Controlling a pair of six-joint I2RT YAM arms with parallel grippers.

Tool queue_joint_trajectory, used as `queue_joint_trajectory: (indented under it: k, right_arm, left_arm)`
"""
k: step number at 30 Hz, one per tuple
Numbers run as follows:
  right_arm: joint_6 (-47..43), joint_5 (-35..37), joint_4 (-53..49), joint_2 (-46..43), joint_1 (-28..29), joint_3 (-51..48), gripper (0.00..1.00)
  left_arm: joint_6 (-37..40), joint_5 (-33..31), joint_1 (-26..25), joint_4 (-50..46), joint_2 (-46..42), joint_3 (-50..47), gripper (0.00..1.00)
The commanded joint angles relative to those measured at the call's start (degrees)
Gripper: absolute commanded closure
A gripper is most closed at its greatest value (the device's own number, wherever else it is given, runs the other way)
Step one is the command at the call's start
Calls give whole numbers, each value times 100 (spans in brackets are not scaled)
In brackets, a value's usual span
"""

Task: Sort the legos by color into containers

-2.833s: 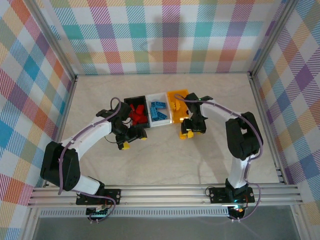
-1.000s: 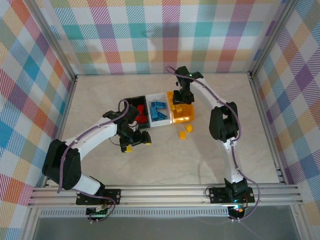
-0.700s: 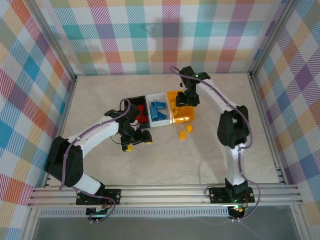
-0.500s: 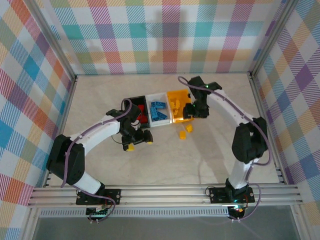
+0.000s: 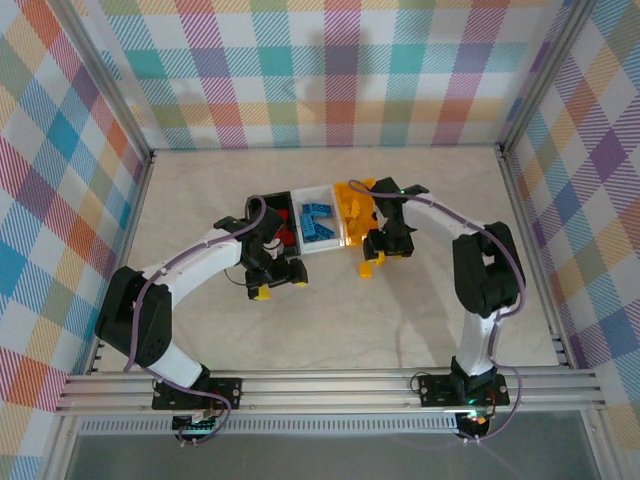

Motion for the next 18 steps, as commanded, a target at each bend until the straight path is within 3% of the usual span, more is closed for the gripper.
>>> queue_joint_trajectory:
  k: [1,9,18]
  right_arm:
    - [-195,30,129,291,59,290,36]
    - [-297,297,194,633,61,471,37]
    - [-240,276,284,687,58,429,47]
  left_arm:
    - [85,-63,-37,-247,-188,-78,9]
    - [34,-76,-37,-247,-204,-128,9]
    - [32,-85,-37,-317,-193,-66,9]
